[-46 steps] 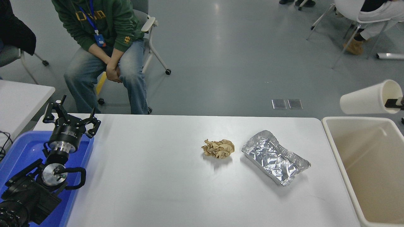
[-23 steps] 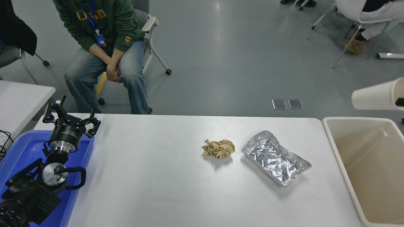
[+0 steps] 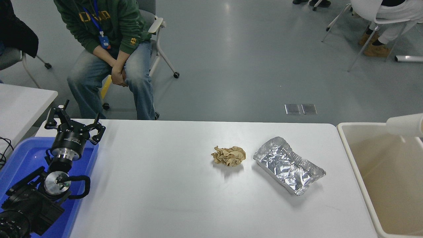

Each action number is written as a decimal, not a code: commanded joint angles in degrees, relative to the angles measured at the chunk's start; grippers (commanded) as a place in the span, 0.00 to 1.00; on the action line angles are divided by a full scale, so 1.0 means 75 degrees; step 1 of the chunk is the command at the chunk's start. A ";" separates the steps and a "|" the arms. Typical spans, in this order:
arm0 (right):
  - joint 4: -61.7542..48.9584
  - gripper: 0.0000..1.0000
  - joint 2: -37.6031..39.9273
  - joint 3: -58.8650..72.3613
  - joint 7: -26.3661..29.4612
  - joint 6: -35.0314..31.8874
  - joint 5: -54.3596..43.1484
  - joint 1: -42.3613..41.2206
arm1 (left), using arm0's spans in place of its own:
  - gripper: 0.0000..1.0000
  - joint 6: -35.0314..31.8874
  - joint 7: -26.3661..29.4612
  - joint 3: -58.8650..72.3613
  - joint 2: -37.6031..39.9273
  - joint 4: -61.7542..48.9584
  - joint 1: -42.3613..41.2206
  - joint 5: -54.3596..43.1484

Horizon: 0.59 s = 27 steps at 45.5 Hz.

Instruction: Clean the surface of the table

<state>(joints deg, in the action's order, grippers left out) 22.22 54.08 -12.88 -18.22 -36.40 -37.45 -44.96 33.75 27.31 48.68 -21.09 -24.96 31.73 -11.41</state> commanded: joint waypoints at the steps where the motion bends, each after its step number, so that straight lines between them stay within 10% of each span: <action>1: -0.1239 0.00 -0.0812 0.0018 -0.0067 0.0283 0.0001 0.0603 | 1.00 0.0000 0.0003 0.0001 0.0000 -0.0001 0.0000 -0.0002; 27: -0.3069 0.00 -0.3004 0.0522 0.0272 0.3142 0.0024 0.1248 | 1.00 0.0000 -0.0008 0.0001 0.0000 -0.0001 0.0000 -0.0002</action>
<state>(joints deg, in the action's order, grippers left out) 2.49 37.38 -9.98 -18.13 -23.13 -37.33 -37.45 33.75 27.30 48.69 -21.09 -24.96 31.73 -11.42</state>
